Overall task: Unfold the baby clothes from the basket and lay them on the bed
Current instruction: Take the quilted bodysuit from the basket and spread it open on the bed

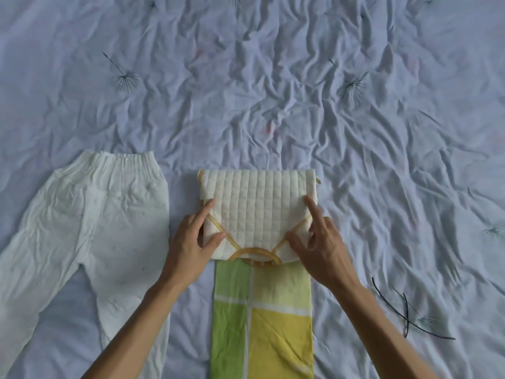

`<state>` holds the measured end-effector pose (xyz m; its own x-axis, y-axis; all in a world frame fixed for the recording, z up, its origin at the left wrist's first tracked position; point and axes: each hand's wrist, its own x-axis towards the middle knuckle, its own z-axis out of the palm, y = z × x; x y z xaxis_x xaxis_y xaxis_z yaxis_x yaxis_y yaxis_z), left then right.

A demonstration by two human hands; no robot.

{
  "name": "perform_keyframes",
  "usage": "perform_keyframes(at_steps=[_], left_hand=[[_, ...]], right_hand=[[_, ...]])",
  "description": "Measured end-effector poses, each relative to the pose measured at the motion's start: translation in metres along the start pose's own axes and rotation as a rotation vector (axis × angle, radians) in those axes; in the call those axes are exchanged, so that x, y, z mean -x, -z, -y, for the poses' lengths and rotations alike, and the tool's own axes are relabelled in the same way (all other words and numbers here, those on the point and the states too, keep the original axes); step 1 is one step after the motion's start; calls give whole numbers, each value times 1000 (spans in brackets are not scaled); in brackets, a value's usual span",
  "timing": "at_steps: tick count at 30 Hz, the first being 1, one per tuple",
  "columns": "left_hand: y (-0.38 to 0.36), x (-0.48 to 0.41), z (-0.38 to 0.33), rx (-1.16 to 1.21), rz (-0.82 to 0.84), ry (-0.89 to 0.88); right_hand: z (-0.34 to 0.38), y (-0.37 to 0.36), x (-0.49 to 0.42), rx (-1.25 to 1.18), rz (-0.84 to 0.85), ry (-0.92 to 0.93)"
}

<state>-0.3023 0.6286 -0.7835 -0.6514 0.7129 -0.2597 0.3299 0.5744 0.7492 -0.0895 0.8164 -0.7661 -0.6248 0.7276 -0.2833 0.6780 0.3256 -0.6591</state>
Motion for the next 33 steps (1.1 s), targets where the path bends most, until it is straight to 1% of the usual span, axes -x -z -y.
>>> perform_keyframes(at_steps=[3, 5, 7, 10, 12, 14, 17, 19, 21, 24, 26, 28, 31, 33], left_hand=[[1, 7, -2, 97, 35, 37], [2, 7, -4, 154, 66, 59], [5, 6, -6, 238, 91, 86], [14, 5, -13, 461, 151, 112], [24, 3, -20, 528, 190, 108], [35, 0, -27, 528, 185, 90], [46, -13, -37, 627, 168, 109], [50, -26, -44, 736, 169, 173], [54, -40, -52, 777, 182, 205], [62, -57, -63, 708, 192, 160], [67, -65, -69, 670, 208, 145], [71, -72, -74, 704, 217, 159], [73, -85, -79, 877, 187, 215], [73, -94, -80, 965, 174, 219]], right_hand=[[9, 1, 5, 29, 49, -49], [18, -1, 7, -53, 64, -79], [24, -2, 7, -146, 42, -99], [33, 8, 5, -227, 19, -99], [38, 22, 3, -368, 92, -99], [45, 37, -2, -516, 184, -107], [54, 53, -17, -654, 231, -122], [59, 60, -30, -630, 229, -126], [62, 66, -44, -494, 232, -93], [66, 75, -59, -315, 289, -45], [70, 79, -66, -255, 309, -29], [74, 82, -72, -350, 291, -64], [84, 84, -85, -668, 291, -176], [89, 81, -96, -821, 270, -239]])
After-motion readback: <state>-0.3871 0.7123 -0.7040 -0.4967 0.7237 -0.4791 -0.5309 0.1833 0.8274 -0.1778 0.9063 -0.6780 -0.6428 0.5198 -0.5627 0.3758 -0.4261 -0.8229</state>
